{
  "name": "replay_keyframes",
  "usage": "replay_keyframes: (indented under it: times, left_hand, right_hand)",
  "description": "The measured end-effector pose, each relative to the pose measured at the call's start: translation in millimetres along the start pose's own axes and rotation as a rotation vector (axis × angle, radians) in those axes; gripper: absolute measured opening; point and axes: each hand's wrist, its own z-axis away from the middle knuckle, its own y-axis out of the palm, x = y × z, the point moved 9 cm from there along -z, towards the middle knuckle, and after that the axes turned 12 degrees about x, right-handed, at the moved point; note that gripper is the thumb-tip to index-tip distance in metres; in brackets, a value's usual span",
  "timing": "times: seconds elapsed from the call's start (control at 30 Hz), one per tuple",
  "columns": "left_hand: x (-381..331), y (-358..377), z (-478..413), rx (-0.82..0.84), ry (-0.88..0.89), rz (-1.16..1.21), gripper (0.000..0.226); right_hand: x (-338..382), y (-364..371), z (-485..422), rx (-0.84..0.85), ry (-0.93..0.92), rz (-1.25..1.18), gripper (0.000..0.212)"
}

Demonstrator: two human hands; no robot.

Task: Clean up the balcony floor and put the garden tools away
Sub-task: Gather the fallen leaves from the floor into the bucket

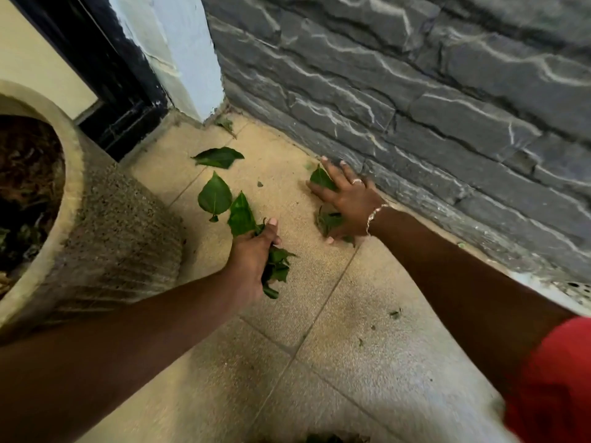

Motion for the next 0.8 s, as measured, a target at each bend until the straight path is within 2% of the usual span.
replay_keyframes:
  times: [0.07,0.13,0.23,0.33,0.4,0.5,0.57,0.63,0.7,0.8]
  left_hand:
    - [6,2,-2,0.023,-0.017,0.009,0.035]
    - [10,2,-4,0.034,-0.024,0.040,0.034]
    - [12,3,-8,0.054,-0.032,0.043,0.033]
    - [13,4,-10,0.064,-0.045,0.037,0.031]
    - [14,8,-8,0.091,-0.048,0.061,0.029]
    - [15,18,-4,0.154,-0.043,0.097,0.030]
    - [16,26,-1,0.219,-0.064,0.147,0.039]
    - [17,34,2,0.290,-0.103,0.213,0.048]
    - [18,32,4,0.286,-0.116,0.168,0.046]
    - [18,19,4,0.209,-0.094,0.081,0.038]
  right_hand:
    - [-1,3,-14,0.077,-0.017,0.082,0.107]
    - [2,5,-15,0.032,-0.019,0.045,0.088]
    - [4,16,-2,-0.217,-0.008,-0.144,0.045]
    - [8,25,14,-0.424,0.006,-0.149,0.028]
    - [5,16,27,-0.602,-0.024,-0.335,0.017]
    - [16,-1,52,-0.730,-0.026,-0.679,0.015]
    - [41,-5,64,-0.729,-0.046,-0.785,0.016]
    - [66,-5,73,-0.753,-0.118,-0.787,0.020]
    - [74,0,74,-0.723,-0.119,-0.791,0.021]
    - [85,5,63,-0.470,-0.256,-0.700,0.021]
